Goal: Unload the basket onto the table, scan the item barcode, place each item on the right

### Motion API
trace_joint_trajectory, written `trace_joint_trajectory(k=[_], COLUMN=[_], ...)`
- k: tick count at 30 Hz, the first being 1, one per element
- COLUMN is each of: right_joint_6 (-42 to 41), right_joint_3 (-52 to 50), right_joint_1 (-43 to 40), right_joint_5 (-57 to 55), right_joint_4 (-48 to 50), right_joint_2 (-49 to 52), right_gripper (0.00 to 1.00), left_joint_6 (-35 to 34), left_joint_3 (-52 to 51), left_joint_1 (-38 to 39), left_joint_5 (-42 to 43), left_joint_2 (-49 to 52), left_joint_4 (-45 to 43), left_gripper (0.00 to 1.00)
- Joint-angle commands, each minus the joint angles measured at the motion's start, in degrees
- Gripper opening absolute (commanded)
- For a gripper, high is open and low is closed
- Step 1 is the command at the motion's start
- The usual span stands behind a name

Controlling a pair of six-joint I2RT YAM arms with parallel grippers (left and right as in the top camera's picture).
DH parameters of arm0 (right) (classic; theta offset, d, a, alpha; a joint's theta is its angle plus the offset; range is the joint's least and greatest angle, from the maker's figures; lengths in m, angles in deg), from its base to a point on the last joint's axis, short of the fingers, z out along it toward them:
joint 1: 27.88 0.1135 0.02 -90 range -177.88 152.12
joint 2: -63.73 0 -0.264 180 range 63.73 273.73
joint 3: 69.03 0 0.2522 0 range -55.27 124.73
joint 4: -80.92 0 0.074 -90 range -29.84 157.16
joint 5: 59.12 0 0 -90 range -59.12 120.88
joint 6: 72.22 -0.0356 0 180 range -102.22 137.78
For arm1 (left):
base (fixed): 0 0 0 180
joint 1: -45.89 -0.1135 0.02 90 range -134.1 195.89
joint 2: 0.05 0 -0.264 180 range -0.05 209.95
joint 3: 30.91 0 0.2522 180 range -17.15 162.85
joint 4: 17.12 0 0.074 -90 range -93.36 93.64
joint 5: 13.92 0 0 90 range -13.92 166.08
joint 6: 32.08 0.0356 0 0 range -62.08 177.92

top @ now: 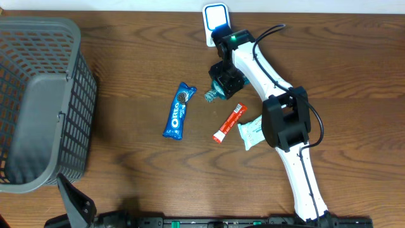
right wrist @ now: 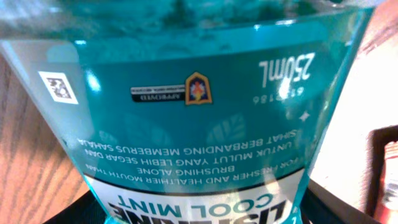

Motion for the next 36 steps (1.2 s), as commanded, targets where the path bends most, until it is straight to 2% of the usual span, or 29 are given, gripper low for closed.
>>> trace_joint_trajectory(k=[1,10,16,20,28,36], right_joint_6=[5.79,10.8,11.76,10.99,11.1,17.55], right_joint_3=[1.55,11.19,13.88,13.88,13.75,13.81], right_joint_1=[-0.94,-1.07,-1.11,-1.11,-0.17,3.1], right_joint_5=[-0.98,-2.03,-3.13,-4.24,-9.05,-17.49], right_joint_4=[-1.29,-2.78,6.78,8.85,2.78,1.77], right_joint_2=[2.91,1.73,1.73,1.73,1.75,1.73], right_gripper=[0.36,0.39,0.4,0.38,0.35,0.34], left_joint_6=[-0.13,-0.13,-0.13,-0.13,-0.13,-0.13], left_joint_3=[0.09,-0.02,-0.52,-0.68,-1.44,-1.79], left_joint_1=[0.24,0.24,0.24,0.24,0.24,0.24], left_joint_5=[0.79,0.79,0.79,0.79,0.79,0.81], left_joint_2=[-0.09,-0.09,-0.09,-0.09,-0.09,-0.09], left_joint_4=[-0.11,0.7,0.68,0.68,0.57,-0.02], left_gripper=[0.98,0.98,0.98,0.98,0.98,0.98])
